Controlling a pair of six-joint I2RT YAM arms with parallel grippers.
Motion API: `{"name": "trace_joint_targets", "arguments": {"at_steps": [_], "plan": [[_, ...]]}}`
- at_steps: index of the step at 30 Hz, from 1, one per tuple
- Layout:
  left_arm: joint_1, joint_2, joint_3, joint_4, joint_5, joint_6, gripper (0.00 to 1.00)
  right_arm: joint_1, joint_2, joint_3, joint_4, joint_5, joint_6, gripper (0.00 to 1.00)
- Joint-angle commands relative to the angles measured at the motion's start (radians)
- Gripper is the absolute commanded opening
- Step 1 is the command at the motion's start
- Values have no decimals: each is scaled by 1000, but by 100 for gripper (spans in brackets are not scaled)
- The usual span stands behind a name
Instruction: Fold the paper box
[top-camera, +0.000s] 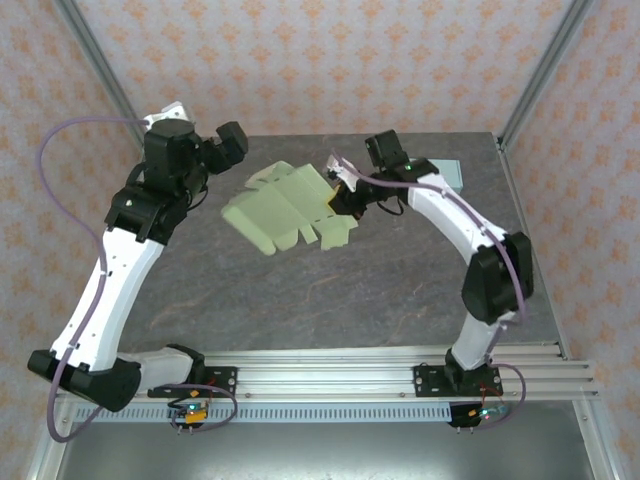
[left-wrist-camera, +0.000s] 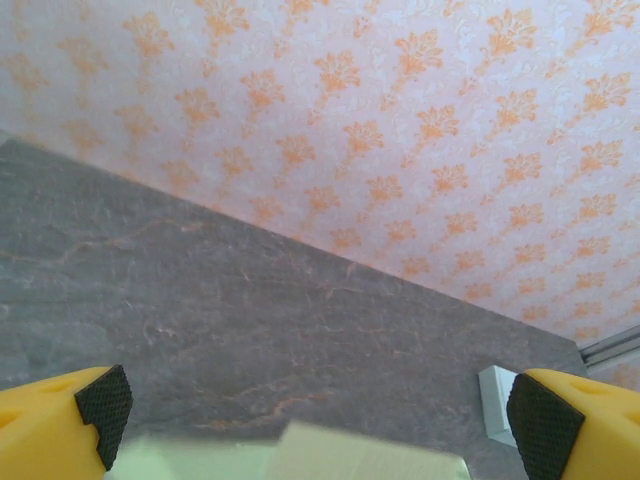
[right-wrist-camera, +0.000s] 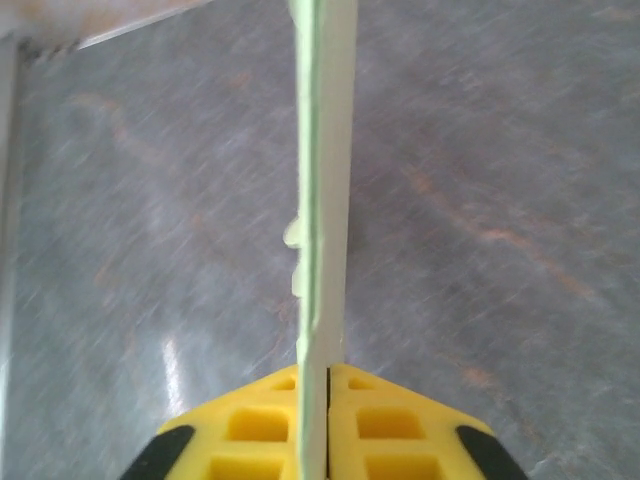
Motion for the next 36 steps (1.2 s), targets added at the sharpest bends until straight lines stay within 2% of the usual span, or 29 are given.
{"name": "trace_joint_targets", "arguments": {"at_steps": [1, 4, 6, 7, 9, 11, 13, 16, 19, 21, 24, 26, 29, 30, 32, 36], "plan": [[34, 62, -47, 10, 139, 90, 100, -42, 152, 94, -499, -117, -261, 11], [39, 100, -79, 5, 293, 87, 100, -78, 244, 165, -448, -17, -177, 13], [38, 129, -120, 30, 367, 92, 100, -82, 267, 182, -344, 89, -88, 29], [39, 145, -135, 38, 391, 90, 100, -82, 272, 182, -296, 127, -44, 34], [39, 181, -186, 82, 441, 89, 100, -82, 279, 183, -204, 207, 20, 36], [38, 215, -239, 133, 464, 78, 100, -82, 261, 161, -117, 308, 89, 37], [39, 242, -298, 189, 455, 52, 100, -81, 205, 89, 4, 402, 177, 43], [38, 282, -360, 243, 458, 23, 100, -81, 71, -65, 224, 612, 474, 45], [19, 312, -392, 244, 467, 45, 100, -83, -65, -190, 269, 716, 851, 47], [-2, 333, -398, 210, 441, 75, 100, -85, -130, -248, 187, 687, 1041, 47], [-33, 365, -405, 172, 397, 104, 98, -78, -206, -379, 161, 490, 1140, 47], [-43, 396, -414, 168, 404, 100, 100, -70, -272, -498, 185, 447, 1206, 47], [-12, 468, -438, 196, 477, 21, 100, -61, -353, -632, 182, 420, 1245, 49], [-13, 490, -441, 197, 475, 17, 99, -59, -365, -662, 163, 412, 1246, 54], [-24, 512, -437, 190, 452, 27, 98, -56, -374, -710, 160, 361, 1244, 58], [-37, 526, -425, 174, 451, 75, 88, -37, -339, -784, 243, 273, 1312, 57]]}}
